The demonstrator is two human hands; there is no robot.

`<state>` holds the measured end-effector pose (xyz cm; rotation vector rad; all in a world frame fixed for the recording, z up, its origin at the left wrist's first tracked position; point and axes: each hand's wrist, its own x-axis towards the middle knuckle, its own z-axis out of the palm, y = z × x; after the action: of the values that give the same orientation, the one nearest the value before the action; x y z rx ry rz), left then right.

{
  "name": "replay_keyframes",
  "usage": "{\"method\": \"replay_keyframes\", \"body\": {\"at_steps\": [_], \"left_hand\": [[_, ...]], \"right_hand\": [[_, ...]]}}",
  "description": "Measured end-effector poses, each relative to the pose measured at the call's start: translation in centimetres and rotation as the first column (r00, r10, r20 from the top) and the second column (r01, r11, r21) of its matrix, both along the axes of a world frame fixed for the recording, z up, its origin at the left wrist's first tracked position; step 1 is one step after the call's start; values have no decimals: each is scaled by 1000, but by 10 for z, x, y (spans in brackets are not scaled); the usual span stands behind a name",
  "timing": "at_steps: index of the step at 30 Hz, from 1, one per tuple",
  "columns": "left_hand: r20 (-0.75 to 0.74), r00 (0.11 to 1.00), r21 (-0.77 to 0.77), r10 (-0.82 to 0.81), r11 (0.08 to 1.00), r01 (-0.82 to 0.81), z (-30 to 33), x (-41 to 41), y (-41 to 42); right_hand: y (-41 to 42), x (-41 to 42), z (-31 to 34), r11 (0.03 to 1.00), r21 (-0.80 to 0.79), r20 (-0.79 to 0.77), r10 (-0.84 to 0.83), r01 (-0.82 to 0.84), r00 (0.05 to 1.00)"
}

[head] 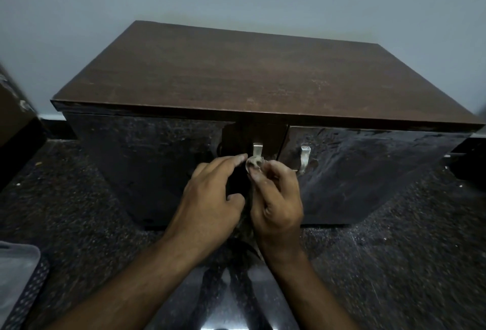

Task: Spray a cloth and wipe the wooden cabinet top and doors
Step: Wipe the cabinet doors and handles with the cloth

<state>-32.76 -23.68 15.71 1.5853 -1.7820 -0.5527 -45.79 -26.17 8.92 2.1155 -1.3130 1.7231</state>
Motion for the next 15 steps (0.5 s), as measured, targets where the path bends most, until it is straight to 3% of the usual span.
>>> {"method": "replay_keyframes", "body": {"at_steps": [4, 8, 12, 15], "left_hand": [[-17, 1000, 13, 10, 1000, -9, 1, -1, 3], [-7, 1000, 3, 3, 1000, -3, 0, -1, 2], [5, 1000, -4, 1, 1000, -1, -2, 1, 1], [-3, 1000, -6, 2, 1000, -3, -4, 1, -1]], "right_hand": [[2, -2, -11, 992, 126, 64, 13, -21, 998], [-7, -8, 12, 993, 56, 55, -107, 104, 993], [-17, -3, 26, 981, -54, -34, -189, 187, 981], [-12, -3, -6, 984, 32, -122, -170, 176, 978]]}}
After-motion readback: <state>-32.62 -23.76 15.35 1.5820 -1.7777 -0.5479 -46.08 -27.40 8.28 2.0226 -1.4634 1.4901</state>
